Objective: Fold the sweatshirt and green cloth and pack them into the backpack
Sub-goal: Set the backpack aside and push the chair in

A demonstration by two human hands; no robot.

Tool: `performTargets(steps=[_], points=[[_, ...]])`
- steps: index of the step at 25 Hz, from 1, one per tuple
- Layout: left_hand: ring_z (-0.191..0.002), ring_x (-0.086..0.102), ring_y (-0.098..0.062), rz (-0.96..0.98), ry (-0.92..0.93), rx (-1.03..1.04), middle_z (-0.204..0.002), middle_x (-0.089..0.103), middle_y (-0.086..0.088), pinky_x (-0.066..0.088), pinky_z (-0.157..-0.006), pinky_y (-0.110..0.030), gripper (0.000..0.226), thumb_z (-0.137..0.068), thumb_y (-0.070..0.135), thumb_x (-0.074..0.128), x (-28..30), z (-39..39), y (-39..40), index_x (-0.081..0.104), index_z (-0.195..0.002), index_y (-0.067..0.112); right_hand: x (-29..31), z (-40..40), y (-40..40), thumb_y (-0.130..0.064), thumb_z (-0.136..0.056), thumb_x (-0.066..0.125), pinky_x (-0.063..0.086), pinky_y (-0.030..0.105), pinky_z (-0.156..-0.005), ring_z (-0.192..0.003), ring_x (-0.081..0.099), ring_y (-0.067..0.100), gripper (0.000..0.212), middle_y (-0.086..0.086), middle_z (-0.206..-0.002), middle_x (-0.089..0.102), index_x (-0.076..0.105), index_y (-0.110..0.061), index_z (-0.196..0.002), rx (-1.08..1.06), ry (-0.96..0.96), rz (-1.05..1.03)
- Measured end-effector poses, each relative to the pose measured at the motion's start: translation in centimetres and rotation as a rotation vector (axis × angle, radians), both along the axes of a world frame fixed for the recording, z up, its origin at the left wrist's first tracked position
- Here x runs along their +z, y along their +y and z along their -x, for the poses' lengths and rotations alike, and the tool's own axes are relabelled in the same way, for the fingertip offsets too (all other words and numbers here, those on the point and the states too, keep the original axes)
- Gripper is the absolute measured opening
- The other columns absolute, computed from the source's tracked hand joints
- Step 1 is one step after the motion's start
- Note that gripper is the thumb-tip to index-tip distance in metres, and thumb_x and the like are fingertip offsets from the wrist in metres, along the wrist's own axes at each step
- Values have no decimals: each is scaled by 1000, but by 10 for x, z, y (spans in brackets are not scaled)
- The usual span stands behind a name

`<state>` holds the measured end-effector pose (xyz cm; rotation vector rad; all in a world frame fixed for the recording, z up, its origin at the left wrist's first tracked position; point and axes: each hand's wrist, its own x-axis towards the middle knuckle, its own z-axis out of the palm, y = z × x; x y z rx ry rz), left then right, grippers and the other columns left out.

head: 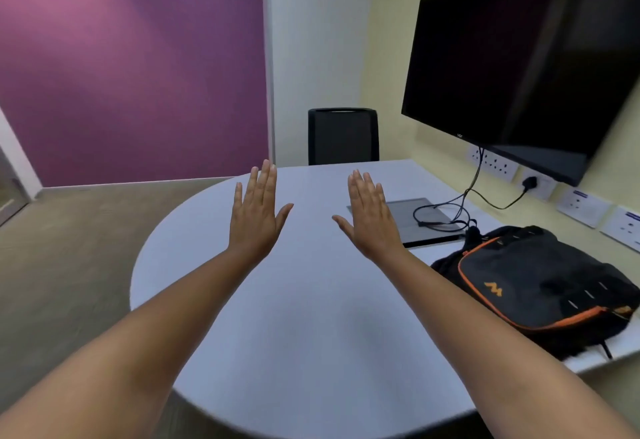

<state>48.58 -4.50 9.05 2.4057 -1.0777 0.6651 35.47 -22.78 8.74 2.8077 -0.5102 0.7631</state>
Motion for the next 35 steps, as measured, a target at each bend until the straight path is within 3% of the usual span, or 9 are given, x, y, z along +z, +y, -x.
performTargets(steps=[7, 15, 17, 22, 26, 28, 30, 33, 35], points=[[-146, -5, -18, -56, 28, -112, -159, -2, -2, -1, -118, -41, 71, -91, 56, 10, -24, 67, 96, -4, -148, 16, -18, 71, 120, -53, -92, 24, -8, 34, -116, -144, 12, 28, 76, 16, -156, 16, 6, -3, -147, -38, 38, 28], [-146, -4, -19, 15, 46, -235, -159, -3, -1, -1, -117, -41, 68, -92, 55, 11, -23, 168, 111, -4, -149, 21, -6, 181, 163, -56, -92, 22, 4, 40, -119, -144, 14, 28, 76, 14, -156, 17, 4, -7, -147, -142, 32, 78], [-146, -4, -20, 43, 62, -288, -159, -2, -2, 0, -117, -43, 66, -94, 52, 18, -21, 208, 102, -3, -149, 22, -2, 226, 167, -55, -92, 21, 5, 40, -118, -144, 13, 29, 76, 14, -156, 15, 3, -6, -147, -208, 42, 67], [-146, -3, -17, 54, 129, -467, -159, -3, -1, -1, -118, -41, 68, -96, 47, 28, -26, 340, 72, -7, -148, 20, -5, 364, 176, -52, -94, 34, -17, 34, -113, -145, -2, 27, 79, 13, -158, 0, -1, -5, -147, -381, 80, -40], [-145, 10, -17, 89, 118, -786, -157, 16, -5, 8, -117, -41, 67, -96, 44, 37, -28, 448, 61, 7, -149, 17, -6, 470, 181, -52, -96, 29, -9, 41, -116, -145, -10, 25, 76, 8, -158, -9, -7, -9, -148, -592, 72, -174], [-143, 15, -16, 52, -32, -1007, -155, 24, -5, 12, -115, -41, 64, -94, 47, 31, -22, 501, 50, 14, -147, 16, -4, 512, 185, -49, -98, 23, -6, 41, -117, -146, -5, 24, 69, 8, -158, -3, -3, -11, -149, -686, -61, -328], [-144, 11, -13, -8, 15, -1091, -156, 22, -2, 9, -116, -41, 64, -93, 48, 25, -17, 555, 38, 15, -148, 16, -4, 557, 191, -45, -99, 22, -3, 40, -118, -146, -1, 23, 63, 9, -159, 3, 1, -13, -149, -751, -193, -464], [-146, 6, -17, -174, 159, -1116, -157, 16, 5, 6, -118, -48, 59, -95, 47, 19, -21, 604, 22, 11, -149, 25, -8, 616, 208, -51, -96, 20, -1, 44, -118, -146, 1, 24, 66, 8, -158, 7, 4, -16, -150, -899, -157, -498], [-144, 20, -21, -459, 109, -1124, -155, 26, 5, 11, -115, -52, 53, -98, 49, 20, -21, 627, 11, 18, -147, 32, -11, 653, 214, -60, -93, 15, 0, 52, -116, -146, 2, 28, 70, 7, -158, 10, 7, -20, -150, -1033, -69, -530]])
